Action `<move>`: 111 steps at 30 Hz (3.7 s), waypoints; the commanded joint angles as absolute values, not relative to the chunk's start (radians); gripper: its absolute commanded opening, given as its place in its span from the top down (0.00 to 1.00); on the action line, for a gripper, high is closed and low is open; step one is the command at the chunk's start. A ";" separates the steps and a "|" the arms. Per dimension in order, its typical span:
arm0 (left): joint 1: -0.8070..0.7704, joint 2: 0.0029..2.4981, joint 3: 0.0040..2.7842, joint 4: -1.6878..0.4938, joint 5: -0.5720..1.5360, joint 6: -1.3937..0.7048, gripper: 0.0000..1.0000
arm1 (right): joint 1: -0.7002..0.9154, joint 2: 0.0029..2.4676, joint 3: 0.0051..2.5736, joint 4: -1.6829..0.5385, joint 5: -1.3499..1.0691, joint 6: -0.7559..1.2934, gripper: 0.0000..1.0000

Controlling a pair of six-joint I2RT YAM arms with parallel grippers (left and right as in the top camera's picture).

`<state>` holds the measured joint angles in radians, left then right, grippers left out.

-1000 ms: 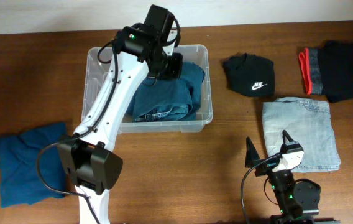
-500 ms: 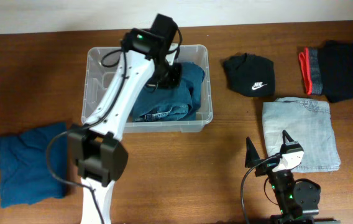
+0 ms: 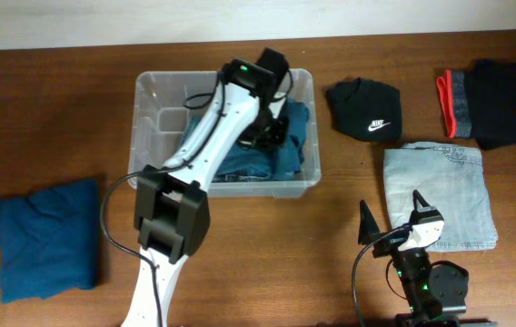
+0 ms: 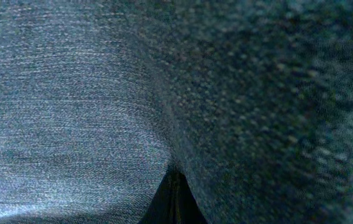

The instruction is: Pack container

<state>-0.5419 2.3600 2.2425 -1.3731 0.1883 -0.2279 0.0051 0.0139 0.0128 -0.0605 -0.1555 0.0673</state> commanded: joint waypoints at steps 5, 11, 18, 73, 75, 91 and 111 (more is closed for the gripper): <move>-0.601 2.440 2.256 -1.370 0.151 -0.283 0.99 | -0.001 0.006 0.006 -0.064 -0.146 0.059 0.01; -0.580 2.442 2.256 -1.349 0.090 -0.300 0.99 | -0.001 0.006 0.006 -0.064 -0.146 0.059 0.02; -0.561 2.442 2.255 -1.281 -0.068 -0.376 0.99 | -0.001 0.006 0.006 -0.064 -0.146 0.059 0.02; -0.638 2.358 2.215 -1.192 0.157 -0.369 0.99 | -0.001 0.006 0.006 -0.064 -0.146 0.059 0.02; -0.636 2.358 2.176 -1.137 0.157 -0.389 0.99 | -0.001 0.006 0.006 -0.064 -0.146 0.059 0.01; -0.610 2.373 2.038 -0.965 0.054 -0.426 0.94 | -0.001 0.006 0.006 -0.064 -0.146 0.059 0.02; -0.516 2.248 2.156 -0.967 0.039 -0.384 0.76 | -0.001 0.006 0.006 -0.064 -0.146 0.059 0.01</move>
